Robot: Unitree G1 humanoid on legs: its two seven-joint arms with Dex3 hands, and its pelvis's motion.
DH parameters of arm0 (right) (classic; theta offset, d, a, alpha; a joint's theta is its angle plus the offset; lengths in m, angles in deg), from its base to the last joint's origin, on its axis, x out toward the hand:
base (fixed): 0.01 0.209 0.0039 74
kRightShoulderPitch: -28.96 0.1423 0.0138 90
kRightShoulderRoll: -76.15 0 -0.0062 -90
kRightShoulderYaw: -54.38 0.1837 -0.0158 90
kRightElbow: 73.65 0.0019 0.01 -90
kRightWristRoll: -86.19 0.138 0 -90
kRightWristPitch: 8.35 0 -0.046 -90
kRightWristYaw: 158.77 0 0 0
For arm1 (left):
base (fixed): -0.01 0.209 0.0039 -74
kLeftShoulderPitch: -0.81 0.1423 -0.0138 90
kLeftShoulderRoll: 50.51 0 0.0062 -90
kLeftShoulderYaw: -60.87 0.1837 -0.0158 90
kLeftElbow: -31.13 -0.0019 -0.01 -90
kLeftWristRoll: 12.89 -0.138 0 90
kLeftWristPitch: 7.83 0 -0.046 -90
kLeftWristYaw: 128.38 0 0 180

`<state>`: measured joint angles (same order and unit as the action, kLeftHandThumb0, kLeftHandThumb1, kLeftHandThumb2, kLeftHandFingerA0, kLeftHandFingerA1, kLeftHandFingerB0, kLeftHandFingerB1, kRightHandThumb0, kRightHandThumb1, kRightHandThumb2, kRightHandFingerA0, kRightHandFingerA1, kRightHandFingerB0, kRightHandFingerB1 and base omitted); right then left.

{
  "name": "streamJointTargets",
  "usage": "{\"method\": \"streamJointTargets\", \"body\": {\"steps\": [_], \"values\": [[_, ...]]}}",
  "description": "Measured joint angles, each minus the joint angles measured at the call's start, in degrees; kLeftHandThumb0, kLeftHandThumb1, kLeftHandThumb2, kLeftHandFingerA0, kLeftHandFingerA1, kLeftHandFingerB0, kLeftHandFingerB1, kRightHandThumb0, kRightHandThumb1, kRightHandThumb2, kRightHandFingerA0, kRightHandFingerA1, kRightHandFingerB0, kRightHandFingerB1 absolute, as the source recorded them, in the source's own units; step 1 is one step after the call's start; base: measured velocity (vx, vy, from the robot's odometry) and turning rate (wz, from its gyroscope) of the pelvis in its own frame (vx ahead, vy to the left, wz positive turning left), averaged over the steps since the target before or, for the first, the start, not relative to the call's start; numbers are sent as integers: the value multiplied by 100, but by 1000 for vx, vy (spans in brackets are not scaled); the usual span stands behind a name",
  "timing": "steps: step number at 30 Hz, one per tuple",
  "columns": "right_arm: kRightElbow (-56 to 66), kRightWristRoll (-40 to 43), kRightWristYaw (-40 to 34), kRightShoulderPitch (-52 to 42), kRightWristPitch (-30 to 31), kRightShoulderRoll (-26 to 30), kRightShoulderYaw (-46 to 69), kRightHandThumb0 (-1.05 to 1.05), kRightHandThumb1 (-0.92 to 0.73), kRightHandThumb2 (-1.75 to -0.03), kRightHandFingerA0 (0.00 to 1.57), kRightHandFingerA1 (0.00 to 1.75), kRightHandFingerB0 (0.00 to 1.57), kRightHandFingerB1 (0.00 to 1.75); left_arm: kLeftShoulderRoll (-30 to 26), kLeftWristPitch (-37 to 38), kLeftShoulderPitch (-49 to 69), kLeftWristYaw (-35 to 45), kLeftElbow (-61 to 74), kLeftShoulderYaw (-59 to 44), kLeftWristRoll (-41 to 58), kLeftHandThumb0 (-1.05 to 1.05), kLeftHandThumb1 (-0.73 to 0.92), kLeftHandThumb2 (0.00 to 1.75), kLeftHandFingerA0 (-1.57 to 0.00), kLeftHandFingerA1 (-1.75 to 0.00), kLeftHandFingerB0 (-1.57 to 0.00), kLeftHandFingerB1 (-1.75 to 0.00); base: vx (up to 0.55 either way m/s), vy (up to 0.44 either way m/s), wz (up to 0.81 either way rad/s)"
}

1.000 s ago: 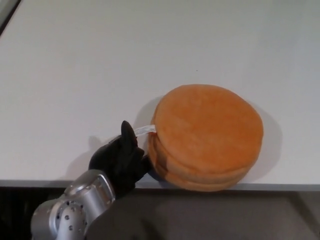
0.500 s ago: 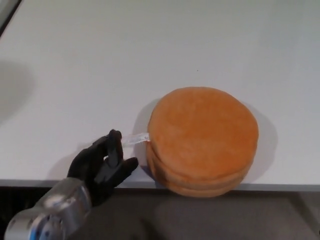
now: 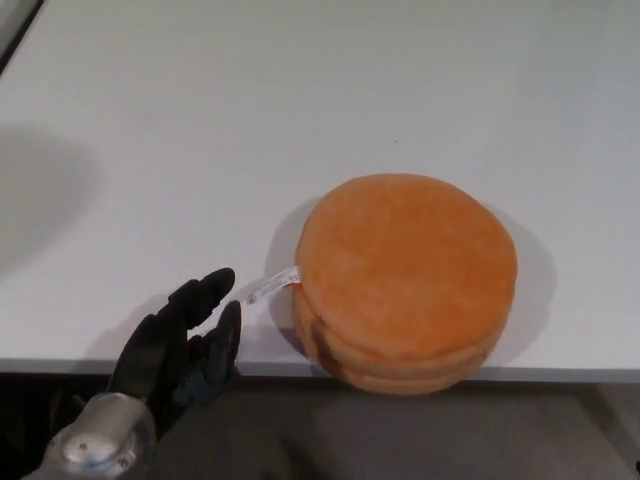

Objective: A soft plate is kept in the center of the table close to the robot and the robot uses its left hand to pick up the plate, turns it upside down and places it back on the table

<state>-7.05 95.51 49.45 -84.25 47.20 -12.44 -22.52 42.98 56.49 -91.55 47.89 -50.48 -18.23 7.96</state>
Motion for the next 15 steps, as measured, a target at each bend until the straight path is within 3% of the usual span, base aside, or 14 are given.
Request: {"method": "streamJointTargets", "body": {"steps": [5,8,9,10,13,15], "values": [[0,0,1,7,0,0,-3,-66,-87,-66,45,48,27,34,-77,498,322,-6,37,106,-303,-88,66,112,-3,-35,-4,-30,0,0,0],[-1,1,1,16,0,0,-4,-68,-87,-66,44,47,28,34,-93,804,576,7,91,107,-403,-94,70,112,-3,-31,-14,-27,0,0,0],[0,1,1,17,0,0,-4,-66,-87,-66,44,47,28,33,-94,919,670,20,106,107,-428,-84,62,106,-2,-38,-7,-33,0,0,0],[-1,1,1,18,0,0,-4,-67,-87,-66,44,47,28,33,-94,1035,774,38,119,106,-447,-89,64,109,-2,-37,-3,-39,0,0,0],[-5,1,1,25,0,0,-4,-68,-87,-66,44,46,27,34,-88,1386,1105,119,146,87,-462,-98,69,110,-2,-38,-3,-39,0,0,0],[-5,0,1,26,0,0,-4,-68,-88,-66,43,47,26,34,-86,1489,1256,154,141,87,-466,-91,64,108,-3,-41,-3,-35,0,0,0]]}}
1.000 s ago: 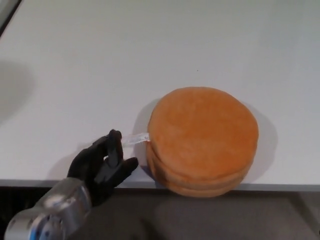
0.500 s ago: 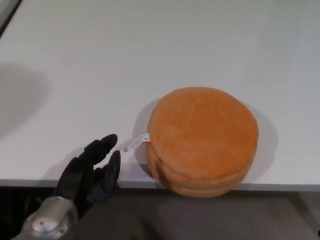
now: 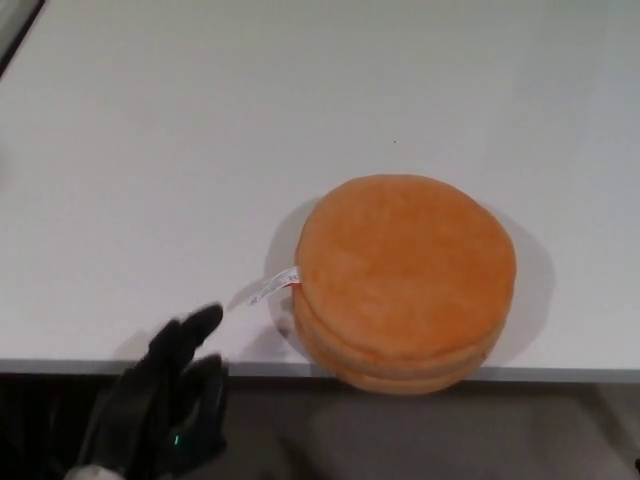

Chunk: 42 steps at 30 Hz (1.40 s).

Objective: A soft plate is kept in the center of the table close to the robot and the robot uses its left hand to pick up the plate, turns it upside down and places it back on the table

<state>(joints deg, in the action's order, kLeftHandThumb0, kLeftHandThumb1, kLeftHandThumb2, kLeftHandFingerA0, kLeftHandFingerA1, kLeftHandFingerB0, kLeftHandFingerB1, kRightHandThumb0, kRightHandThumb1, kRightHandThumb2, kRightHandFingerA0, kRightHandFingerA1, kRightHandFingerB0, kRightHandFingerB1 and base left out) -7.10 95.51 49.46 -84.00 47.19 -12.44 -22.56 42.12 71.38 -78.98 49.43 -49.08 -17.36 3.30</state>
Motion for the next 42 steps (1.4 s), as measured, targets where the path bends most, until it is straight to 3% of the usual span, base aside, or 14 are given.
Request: {"method": "streamJointTargets", "body": {"steps": [9,11,13,14,16,17,18,22,24,25,26,28,29,42], "values": [[-4,-1,0,7,0,0,0,-67,-87,-66,44,46,27,33,78,834,1196,227,-110,-62,-10,-92,67,109,-4,-45,-4,-34,0,0,0],[-5,0,0,7,0,0,0,-67,-87,-66,43,46,27,33,103,980,1369,261,-159,-91,-10,-40,34,101,0,-51,0,-49,0,0,0],[-5,-1,0,11,0,0,0,-66,-87,-66,43,46,28,34,149,1152,1541,300,-227,-134,-9,-92,66,106,-7,-45,-6,-39,0,0,0],[-5,0,0,13,0,0,0,-67,-87,-66,43,46,27,33,181,1246,1630,319,-275,-151,-8,-39,37,103,0,-50,0,-49,0,0,0],[-5,0,0,13,0,0,0,-67,-87,-66,44,46,27,33,225,1441,1802,361,-391,-186,-10,-93,87,67,-17,-36,-15,-27,0,0,0],[-5,0,0,13,0,0,0,-67,-87,-66,45,46,28,33,235,1508,1857,370,-436,-198,-11,-39,37,103,0,-50,0,-49,0,0,0],[-5,0,0,13,0,0,0,-66,-87,-66,45,47,29,33,247,1614,1945,385,-513,-225,-11,-91,86,67,-16,-36,-17,-27,0,0,0],[-6,0,0,9,0,0,0,-65,-87,-66,44,47,28,32,293,1932,2199,450,-753,-321,-9,-92,85,67,-18,-36,-20,-27,0,0,0],[-6,1,0,7,0,0,0,-66,-87,-66,45,47,28,33,335,2138,2336,495,-883,-374,-9,-86,65,106,-47,-62,-43,-51,0,0,0],[-6,1,0,5,0,0,0,-66,-87,-66,44,47,28,33,350,2194,2368,502,-919,-386,-10,-86,83,65,-73,-88,-69,-66,0,0,0],[-5,1,0,3,0,0,0,-64,-87,-66,44,47,28,33,373,2279,2407,506,-981,-401,-16,-64,64,60,-85,-173,-78,-160,0,0,0],[-6,1,0,2,0,0,0,-65,-87,-66,44,47,29,33,439,2486,2479,512,-1128,-437,-32,-57,36,81,-123,-148,-110,-141,0,0,0],[-6,1,-1,2,0,0,1,-65,-87,-66,45,47,29,33,458,2548,2488,514,-1175,-445,-37,-44,56,57,-97,-175,-79,-175,0,0,0],[-6,1,-7,-34,-3,0,28,-64,-87,-66,46,47,30,33,736,3688,2456,571,-1939,-701,-252,-29,54,70,-96,-175,-72,-175,0,0,0]]}}
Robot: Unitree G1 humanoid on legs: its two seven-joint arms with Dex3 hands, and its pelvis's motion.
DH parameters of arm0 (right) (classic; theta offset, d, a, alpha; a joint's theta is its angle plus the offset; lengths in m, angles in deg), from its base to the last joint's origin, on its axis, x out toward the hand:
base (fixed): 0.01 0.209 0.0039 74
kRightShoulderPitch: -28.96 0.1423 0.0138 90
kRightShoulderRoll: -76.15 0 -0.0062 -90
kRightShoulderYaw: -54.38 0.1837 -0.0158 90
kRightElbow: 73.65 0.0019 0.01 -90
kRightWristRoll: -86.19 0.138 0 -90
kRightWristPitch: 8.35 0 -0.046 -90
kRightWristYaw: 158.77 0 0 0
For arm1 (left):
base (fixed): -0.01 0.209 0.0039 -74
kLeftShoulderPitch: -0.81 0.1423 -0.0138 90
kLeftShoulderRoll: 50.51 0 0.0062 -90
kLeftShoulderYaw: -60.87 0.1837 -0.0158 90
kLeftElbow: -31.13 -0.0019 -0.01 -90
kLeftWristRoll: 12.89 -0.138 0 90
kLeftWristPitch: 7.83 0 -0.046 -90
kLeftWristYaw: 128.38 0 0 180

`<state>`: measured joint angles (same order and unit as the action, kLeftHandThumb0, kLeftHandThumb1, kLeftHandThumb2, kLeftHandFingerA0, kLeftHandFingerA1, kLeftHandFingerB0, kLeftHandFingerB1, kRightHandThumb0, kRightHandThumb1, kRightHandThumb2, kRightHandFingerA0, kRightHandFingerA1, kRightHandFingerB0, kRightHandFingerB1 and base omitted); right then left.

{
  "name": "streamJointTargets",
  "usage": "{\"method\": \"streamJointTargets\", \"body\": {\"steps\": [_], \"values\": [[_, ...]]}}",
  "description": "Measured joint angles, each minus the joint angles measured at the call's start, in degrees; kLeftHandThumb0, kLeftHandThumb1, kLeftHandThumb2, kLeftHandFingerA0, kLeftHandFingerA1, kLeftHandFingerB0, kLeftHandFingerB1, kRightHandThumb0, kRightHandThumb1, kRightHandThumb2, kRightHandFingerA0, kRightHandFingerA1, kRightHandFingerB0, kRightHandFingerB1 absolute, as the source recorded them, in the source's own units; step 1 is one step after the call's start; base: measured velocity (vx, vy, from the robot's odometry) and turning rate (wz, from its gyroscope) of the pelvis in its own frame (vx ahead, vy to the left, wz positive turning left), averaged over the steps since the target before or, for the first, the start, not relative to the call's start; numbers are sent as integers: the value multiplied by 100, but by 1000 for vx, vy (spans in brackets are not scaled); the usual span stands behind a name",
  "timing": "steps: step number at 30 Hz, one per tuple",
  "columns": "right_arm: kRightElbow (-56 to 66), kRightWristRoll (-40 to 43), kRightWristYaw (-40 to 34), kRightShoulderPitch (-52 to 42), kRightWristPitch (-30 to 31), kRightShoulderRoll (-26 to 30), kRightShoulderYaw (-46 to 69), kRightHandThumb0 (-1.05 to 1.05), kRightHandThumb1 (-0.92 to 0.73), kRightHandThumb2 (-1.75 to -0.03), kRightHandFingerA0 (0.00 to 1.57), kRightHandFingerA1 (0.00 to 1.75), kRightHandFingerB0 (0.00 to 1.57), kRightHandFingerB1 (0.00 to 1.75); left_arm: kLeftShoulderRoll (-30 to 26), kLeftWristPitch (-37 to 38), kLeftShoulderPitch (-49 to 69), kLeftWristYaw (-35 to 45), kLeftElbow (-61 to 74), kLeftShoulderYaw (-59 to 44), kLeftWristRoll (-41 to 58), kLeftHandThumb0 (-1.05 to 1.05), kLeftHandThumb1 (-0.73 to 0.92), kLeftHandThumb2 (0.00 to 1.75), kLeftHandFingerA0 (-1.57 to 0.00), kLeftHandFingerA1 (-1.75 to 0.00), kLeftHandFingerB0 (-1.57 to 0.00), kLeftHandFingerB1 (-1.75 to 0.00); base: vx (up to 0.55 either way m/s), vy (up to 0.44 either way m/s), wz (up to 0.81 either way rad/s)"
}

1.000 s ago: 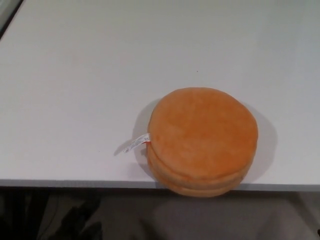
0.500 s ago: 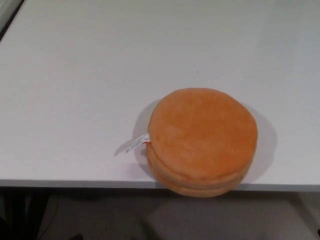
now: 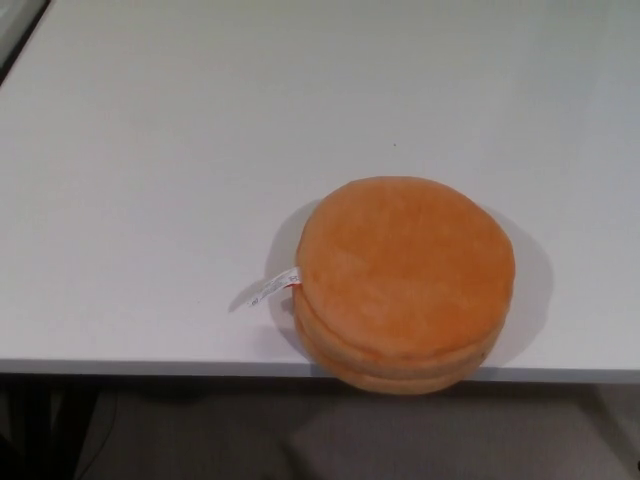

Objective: A soft plate is kept in the center of the table close to the robot and the robot uses its left hand to pick up the plate, turns it upside down and places it back on the table

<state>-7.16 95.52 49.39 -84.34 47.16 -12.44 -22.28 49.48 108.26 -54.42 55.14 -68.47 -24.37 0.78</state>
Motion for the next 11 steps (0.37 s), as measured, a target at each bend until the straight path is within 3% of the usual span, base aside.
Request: {"method": "streamJointTargets", "body": {"steps": [11], "values": [[-5,6,0,-97,-27,0,70,-65,-87,-66,45,46,28,33,165,945,-70,236,-499,-242,-62,-28,51,73,-95,-175,-72,-175,0,0,0]]}}
